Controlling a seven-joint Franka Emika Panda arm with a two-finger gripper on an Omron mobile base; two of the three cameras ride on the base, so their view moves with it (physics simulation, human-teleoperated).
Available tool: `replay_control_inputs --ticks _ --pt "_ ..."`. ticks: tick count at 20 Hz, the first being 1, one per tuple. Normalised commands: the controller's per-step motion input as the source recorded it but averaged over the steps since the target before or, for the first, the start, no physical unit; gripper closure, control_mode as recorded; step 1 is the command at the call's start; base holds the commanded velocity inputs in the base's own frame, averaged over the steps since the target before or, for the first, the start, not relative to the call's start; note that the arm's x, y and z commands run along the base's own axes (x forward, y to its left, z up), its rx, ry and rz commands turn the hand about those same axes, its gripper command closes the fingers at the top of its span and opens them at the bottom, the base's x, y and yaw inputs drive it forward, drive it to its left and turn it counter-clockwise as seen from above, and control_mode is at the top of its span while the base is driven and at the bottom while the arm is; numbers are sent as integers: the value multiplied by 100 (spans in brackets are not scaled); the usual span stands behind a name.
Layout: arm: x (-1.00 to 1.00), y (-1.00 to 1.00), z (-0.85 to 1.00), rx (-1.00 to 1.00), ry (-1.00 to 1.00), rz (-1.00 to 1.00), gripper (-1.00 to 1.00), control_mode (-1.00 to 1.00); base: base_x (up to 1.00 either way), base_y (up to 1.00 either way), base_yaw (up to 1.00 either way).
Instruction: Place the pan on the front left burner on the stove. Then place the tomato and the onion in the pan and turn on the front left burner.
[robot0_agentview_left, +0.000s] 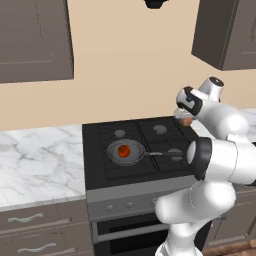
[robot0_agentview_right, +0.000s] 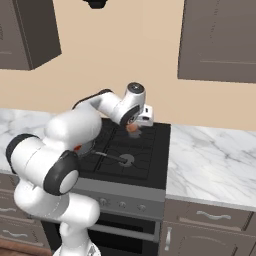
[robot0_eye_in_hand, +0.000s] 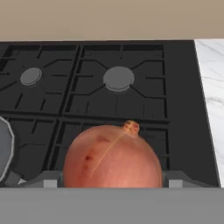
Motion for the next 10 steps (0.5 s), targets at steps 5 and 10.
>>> replay_control_inputs --ticks 5,10 --pt "-15 38 13 -3 3 0 100 -100 0 0 0" --pt "-5 56 9 0 0 0 100 -100 0 0 0"
